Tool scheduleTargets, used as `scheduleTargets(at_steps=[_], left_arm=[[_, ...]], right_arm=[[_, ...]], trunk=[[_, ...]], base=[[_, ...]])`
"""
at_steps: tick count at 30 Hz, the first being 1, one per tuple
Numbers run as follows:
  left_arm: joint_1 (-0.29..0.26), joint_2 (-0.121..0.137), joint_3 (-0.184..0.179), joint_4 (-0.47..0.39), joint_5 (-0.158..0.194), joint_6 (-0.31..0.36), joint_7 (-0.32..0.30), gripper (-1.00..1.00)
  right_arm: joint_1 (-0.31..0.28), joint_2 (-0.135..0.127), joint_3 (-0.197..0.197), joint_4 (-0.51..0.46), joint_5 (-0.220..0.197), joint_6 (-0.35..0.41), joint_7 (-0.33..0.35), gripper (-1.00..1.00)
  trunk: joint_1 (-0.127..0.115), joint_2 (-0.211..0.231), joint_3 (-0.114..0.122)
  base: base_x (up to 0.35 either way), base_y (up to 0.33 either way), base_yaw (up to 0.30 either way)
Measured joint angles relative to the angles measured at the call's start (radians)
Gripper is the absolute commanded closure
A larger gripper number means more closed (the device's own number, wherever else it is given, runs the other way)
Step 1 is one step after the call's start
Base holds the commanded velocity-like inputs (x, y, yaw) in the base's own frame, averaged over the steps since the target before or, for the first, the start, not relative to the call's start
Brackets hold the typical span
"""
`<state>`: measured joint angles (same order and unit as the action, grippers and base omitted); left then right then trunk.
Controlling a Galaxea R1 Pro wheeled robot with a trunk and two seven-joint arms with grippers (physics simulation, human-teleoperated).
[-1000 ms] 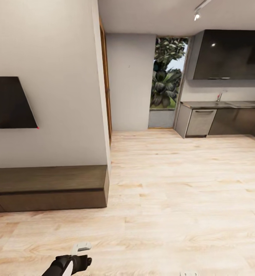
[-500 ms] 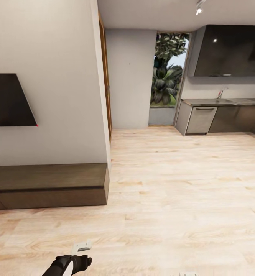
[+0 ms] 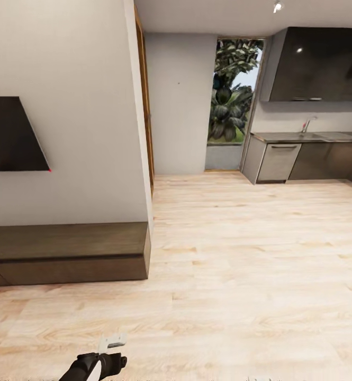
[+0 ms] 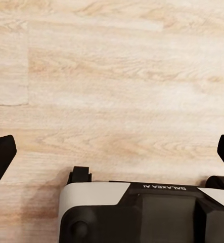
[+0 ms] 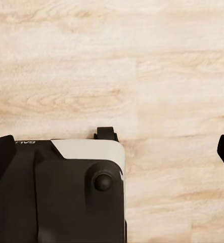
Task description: Place each of the two pumpkins and all three candles from the living room inside a cabinet in the living room (use any cabinet), then make sure every cabinet is closed, and position the cauldron so it is next to a table in the living room.
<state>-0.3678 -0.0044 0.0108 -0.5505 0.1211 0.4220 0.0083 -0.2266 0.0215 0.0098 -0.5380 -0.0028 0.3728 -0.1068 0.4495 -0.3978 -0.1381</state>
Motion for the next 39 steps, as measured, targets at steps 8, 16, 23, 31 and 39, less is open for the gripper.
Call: scheduleTargets(at_steps=[8, 16, 23, 31, 39], left_arm=[[0.000, 0.000, 0.000, 0.000, 0.000, 0.000, 0.000, -1.00], [0.000, 0.000, 0.000, 0.001, 0.000, 0.000, 0.000, -1.00], [0.000, 0.000, 0.000, 0.003, 0.000, 0.000, 0.000, -1.00], [0.000, 0.000, 0.000, 0.005, 0.000, 0.000, 0.000, -1.00], [0.000, 0.000, 0.000, 0.005, 0.000, 0.000, 0.000, -1.00]], right_arm=[[0.000, 0.000, 0.000, 0.000, 0.000, 0.000, 0.000, -1.00], [0.000, -0.001, 0.000, -0.004, -0.003, -0.016, -0.002, -1.00], [0.000, -0.001, 0.002, -0.004, -0.002, -0.097, -0.003, -1.00], [0.000, 0.000, 0.003, -0.004, 0.003, -0.143, -0.003, -1.00], [0.000, 0.000, 0.003, -0.004, 0.005, -0.147, -0.004, -1.00]], trunk=[[0.000, 0.000, -0.013], [0.000, 0.000, -0.027], [0.000, 0.000, -0.038], [0.000, 0.000, -0.051], [0.000, 0.000, -0.065]], base=[[0.000, 0.000, 0.000], [0.000, 0.000, 0.000], [0.000, 0.000, 0.000], [0.000, 0.000, 0.000], [0.000, 0.000, 0.000]])
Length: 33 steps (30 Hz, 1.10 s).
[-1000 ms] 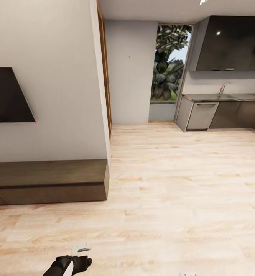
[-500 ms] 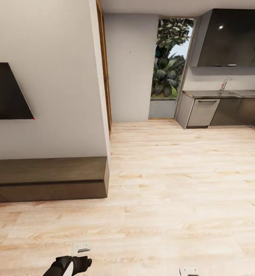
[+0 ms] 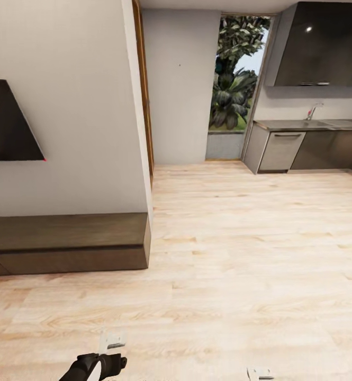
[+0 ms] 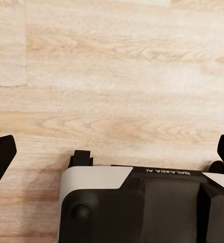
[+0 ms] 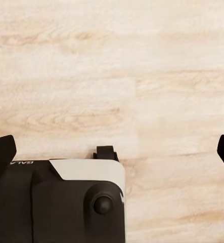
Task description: Place each of the two pumpkins and all three candles from the living room inside a cabinet in the living room (use any cabinet), then make sure every cabinet is closed, and position the cauldron so it is next to a table in the living room.
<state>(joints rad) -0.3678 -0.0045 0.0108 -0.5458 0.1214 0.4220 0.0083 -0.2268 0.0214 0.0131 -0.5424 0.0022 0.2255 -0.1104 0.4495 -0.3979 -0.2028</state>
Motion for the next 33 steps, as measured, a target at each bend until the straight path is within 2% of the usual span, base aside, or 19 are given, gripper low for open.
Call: scheduleTargets(at_steps=[14, 33], left_arm=[[0.000, 0.000, 0.000, 0.000, 0.000, 0.000, 0.000, -1.00], [0.000, 0.000, -0.001, -0.001, 0.000, -0.001, -0.004, -1.00]], right_arm=[[0.000, 0.000, -0.003, 0.000, -0.010, -0.001, -0.011, -1.00], [0.000, 0.000, -0.003, 0.000, -0.010, -0.003, -0.013, -1.00]], trunk=[[0.000, 0.000, -0.020], [0.000, 0.000, 0.005]], base=[[0.000, 0.000, 0.000], [0.002, 0.000, 0.000]])
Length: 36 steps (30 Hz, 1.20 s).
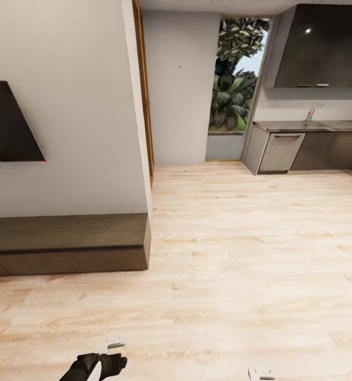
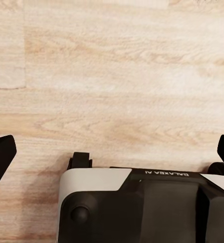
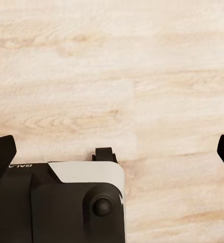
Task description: Place each of the two pumpkins and all three candles from the living room inside a cabinet in the living room (use any cabinet), then make sure every cabinet is closed, and position the cauldron so it is next to a table in the living room.
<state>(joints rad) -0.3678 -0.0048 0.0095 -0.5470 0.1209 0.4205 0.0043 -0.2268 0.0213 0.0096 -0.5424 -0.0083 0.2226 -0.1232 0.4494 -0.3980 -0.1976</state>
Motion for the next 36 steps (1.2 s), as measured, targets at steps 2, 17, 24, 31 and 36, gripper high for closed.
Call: scheduleTargets(at_steps=[2, 17, 24, 31, 36], left_arm=[[0.000, 0.001, 0.000, 0.001, 0.000, 0.000, 0.000, -1.00], [0.000, 0.003, 0.001, 0.001, -0.001, 0.000, -0.001, -1.00], [0.000, 0.003, 0.000, 0.001, -0.001, -0.002, 0.000, -1.00], [0.000, 0.002, 0.000, 0.001, -0.001, -0.003, 0.003, -1.00], [0.000, 0.003, 0.000, 0.001, -0.001, -0.003, 0.003, -1.00]], right_arm=[[0.000, 0.000, 0.000, 0.000, 0.000, 0.000, 0.000, -1.00], [0.000, 0.000, 0.001, 0.000, 0.006, 0.001, 0.000, -1.00], [0.000, 0.000, 0.001, 0.000, 0.009, 0.001, 0.000, -1.00], [0.000, 0.000, 0.001, 0.000, 0.011, 0.001, 0.000, -1.00], [0.000, 0.001, 0.001, 0.000, 0.013, 0.001, 0.000, -1.00]], trunk=[[0.000, 0.000, 0.000], [-0.001, 0.000, 0.001], [0.000, 0.000, 0.001], [0.000, 0.000, 0.001], [0.000, 0.000, 0.001]], base=[[0.129, 0.000, 0.000], [0.290, -0.052, 0.118], [0.212, -0.184, 0.287], [0.113, -0.120, 0.290], [0.018, -0.019, 0.290]])
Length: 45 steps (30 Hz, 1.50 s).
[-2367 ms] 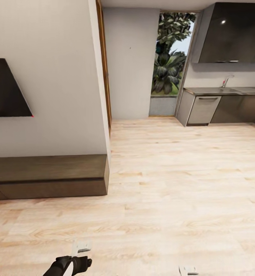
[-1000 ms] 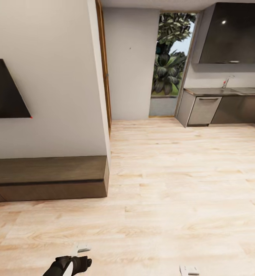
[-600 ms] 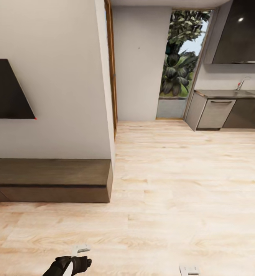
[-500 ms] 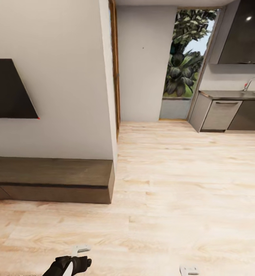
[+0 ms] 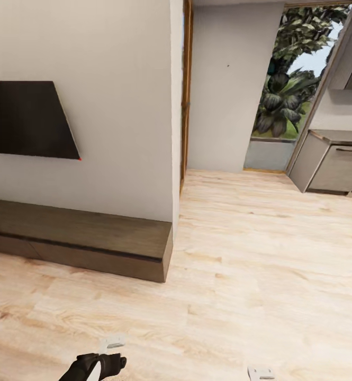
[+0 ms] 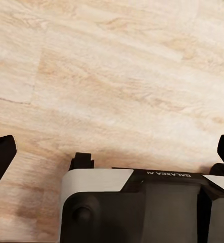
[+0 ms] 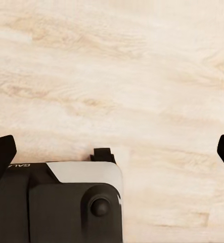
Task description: Place each of the two pumpkins and all three candles from the living room inside a cabinet in the living room (use any cabinet), then make sure every cabinet is closed, and position the cauldron so it is next to a table in the living room.
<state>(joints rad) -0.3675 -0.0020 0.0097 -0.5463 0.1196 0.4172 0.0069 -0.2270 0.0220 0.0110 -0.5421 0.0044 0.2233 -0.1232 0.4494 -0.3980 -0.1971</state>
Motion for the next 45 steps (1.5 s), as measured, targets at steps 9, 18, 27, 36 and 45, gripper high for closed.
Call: scheduleTargets(at_steps=[9, 18, 27, 36, 45], left_arm=[[0.000, 0.001, 0.000, 0.000, 0.000, -0.001, 0.000, -1.00], [0.000, 0.000, 0.000, 0.000, -0.001, -0.001, 0.001, -1.00], [0.000, 0.000, 0.000, 0.000, -0.002, -0.002, 0.001, -1.00], [0.000, 0.001, -0.001, 0.000, -0.002, -0.003, 0.001, -1.00], [0.000, 0.001, -0.001, 0.000, -0.002, -0.003, 0.001, -1.00]], right_arm=[[0.000, 0.001, 0.000, 0.000, 0.001, 0.000, 0.000, -1.00], [0.000, 0.001, 0.000, 0.000, 0.001, 0.000, 0.000, -1.00], [0.000, 0.002, 0.001, 0.000, 0.001, 0.000, 0.000, -1.00], [0.000, 0.003, 0.001, 0.000, 0.002, 0.000, 0.000, -1.00], [0.000, 0.003, 0.001, 0.000, 0.002, 0.000, 0.000, -1.00]], trunk=[[0.000, 0.000, 0.000], [0.000, 0.000, 0.000], [0.000, 0.000, 0.000], [0.000, 0.000, 0.000], [0.000, 0.000, 0.000]], base=[[0.002, -0.002, 0.290], [0.078, -0.063, 0.291], [0.199, -0.177, 0.291], [0.020, -0.021, 0.291], [0.001, -0.001, 0.291]])
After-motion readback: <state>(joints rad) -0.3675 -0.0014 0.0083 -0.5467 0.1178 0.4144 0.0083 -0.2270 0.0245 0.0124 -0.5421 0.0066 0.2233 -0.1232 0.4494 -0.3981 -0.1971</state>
